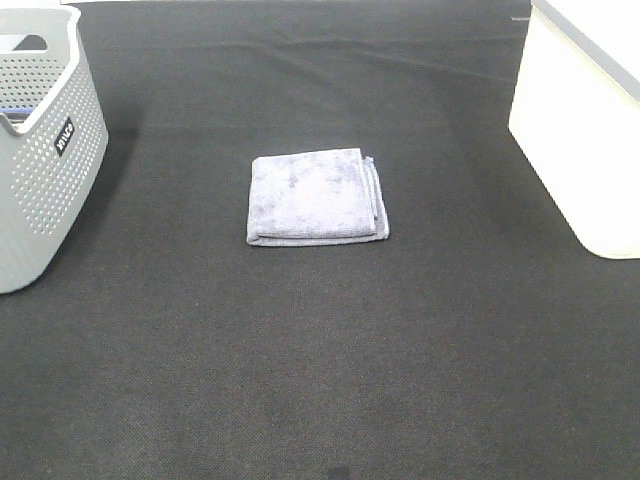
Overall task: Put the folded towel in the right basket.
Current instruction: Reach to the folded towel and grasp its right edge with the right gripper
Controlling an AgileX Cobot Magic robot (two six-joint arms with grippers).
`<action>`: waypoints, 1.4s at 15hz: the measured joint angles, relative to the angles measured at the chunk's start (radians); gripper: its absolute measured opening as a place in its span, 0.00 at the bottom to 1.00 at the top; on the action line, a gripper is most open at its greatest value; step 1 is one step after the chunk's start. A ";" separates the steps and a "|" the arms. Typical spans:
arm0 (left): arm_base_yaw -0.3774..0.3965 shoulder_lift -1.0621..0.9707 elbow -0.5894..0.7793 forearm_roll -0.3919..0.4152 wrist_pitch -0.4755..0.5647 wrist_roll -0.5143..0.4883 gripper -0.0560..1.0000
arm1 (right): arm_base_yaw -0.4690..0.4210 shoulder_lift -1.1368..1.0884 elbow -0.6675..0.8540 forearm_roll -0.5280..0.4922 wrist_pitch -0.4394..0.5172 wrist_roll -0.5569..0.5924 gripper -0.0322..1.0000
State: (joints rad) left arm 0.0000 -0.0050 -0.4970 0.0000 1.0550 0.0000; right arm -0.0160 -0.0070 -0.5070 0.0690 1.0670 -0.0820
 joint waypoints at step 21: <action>0.000 0.000 0.000 0.000 0.000 0.000 0.98 | 0.000 0.000 0.000 0.000 0.000 0.000 0.74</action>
State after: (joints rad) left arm 0.0000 -0.0050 -0.4970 0.0000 1.0550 0.0000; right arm -0.0160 -0.0070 -0.5070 0.0690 1.0670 -0.0820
